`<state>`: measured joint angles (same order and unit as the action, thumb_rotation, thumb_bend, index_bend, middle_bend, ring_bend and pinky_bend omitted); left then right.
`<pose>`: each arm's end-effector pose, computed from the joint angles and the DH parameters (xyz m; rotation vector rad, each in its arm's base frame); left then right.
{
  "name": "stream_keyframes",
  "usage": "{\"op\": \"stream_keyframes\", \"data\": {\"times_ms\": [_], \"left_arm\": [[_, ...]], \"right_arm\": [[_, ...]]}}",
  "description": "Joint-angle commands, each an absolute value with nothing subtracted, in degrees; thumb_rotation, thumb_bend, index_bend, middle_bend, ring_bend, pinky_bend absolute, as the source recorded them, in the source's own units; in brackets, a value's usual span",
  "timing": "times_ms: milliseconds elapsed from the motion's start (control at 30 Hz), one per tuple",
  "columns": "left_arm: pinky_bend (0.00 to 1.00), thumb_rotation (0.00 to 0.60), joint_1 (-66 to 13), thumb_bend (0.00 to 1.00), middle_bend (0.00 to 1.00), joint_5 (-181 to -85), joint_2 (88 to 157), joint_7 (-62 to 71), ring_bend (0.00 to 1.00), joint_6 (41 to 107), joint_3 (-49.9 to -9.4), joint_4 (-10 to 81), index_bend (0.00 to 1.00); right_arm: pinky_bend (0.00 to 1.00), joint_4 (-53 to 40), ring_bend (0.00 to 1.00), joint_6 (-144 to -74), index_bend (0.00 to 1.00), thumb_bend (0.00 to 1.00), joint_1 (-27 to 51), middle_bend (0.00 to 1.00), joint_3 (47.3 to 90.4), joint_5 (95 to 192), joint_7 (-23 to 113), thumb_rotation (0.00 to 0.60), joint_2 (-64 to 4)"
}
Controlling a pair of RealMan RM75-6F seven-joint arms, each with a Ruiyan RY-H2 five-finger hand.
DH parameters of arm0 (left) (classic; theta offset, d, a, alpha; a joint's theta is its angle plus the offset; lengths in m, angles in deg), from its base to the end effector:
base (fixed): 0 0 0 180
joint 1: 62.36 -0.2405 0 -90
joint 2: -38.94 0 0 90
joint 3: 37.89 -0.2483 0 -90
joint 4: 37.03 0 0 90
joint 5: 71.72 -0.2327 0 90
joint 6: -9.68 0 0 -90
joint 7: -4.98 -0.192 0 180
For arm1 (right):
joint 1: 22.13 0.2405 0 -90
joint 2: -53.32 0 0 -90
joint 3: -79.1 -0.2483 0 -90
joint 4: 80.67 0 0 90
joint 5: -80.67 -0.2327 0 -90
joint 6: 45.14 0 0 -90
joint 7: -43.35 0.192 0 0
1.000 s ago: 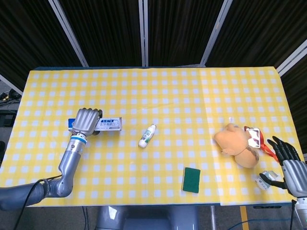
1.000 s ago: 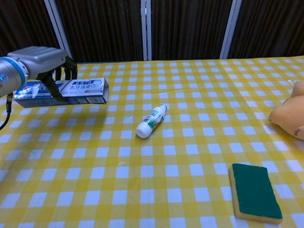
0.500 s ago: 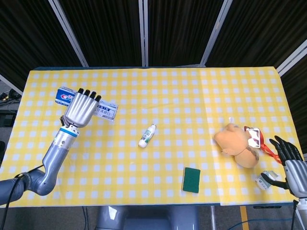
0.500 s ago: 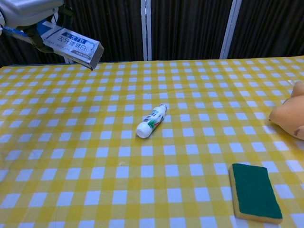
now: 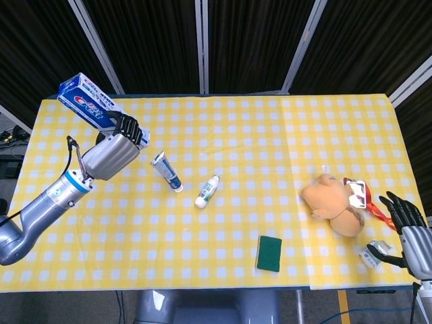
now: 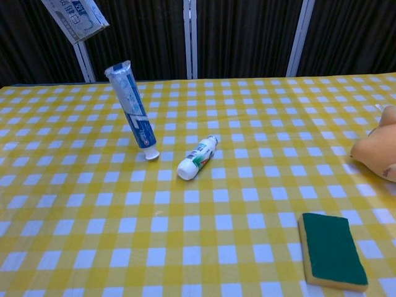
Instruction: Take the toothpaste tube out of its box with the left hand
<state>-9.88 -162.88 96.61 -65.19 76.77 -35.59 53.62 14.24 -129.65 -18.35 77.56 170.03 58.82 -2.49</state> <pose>-0.0720 0.4041 0.1160 -1.6774 0.8919 -0.3399 -0.3134 -0.2189 0.1664 1.3751 -1.0505 1.0248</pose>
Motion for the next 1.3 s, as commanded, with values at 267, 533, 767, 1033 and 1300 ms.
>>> {"op": "stream_keyframes", "data": {"times_ms": [267, 533, 767, 1033, 1300], "left_arm": [[0.47, 0.6, -12.95, 0.33, 0.44, -160.56, 97.7, -62.52, 0.45, 77.35, -33.73, 55.27, 0.62], [0.46, 0.6, -18.52, 0.33, 0.44, -155.78, 103.57, -47.31, 0.45, 79.76, -33.93, 58.02, 0.62], [0.43, 0.6, -23.31, 0.32, 0.38, -154.09, 110.82, -35.28, 0.41, 82.16, -35.15, 54.71, 0.56], [0.08, 0.6, -28.13, 0.18, 0.03, -151.46, 116.0, -25.35, 0.09, 82.06, -36.93, 52.87, 0.18], [0.0, 0.6, -33.21, 0.16, 0.0, -150.26, 117.83, -19.33, 0.0, 86.34, -37.03, 52.78, 0.08]], "right_arm": [[0.0, 14.26, 0.0, -129.61, 0.02, 0.08, -18.37, 0.0, 77.54, 169.92, 58.66, 0.6, -2.47], [0.0, 14.29, 0.0, -128.94, 0.02, 0.08, -18.2, 0.0, 77.63, 169.62, 57.81, 0.6, -2.69], [0.0, 14.32, 0.0, -128.93, 0.02, 0.08, -18.23, 0.0, 77.61, 169.5, 57.25, 0.6, -2.89], [0.0, 14.21, 0.0, -128.55, 0.02, 0.08, -18.12, 0.0, 77.72, 169.46, 56.23, 0.6, -3.29], [0.0, 14.16, 0.0, -128.31, 0.02, 0.08, -18.01, 0.0, 77.77, 169.45, 55.3, 0.6, -3.63]]}}
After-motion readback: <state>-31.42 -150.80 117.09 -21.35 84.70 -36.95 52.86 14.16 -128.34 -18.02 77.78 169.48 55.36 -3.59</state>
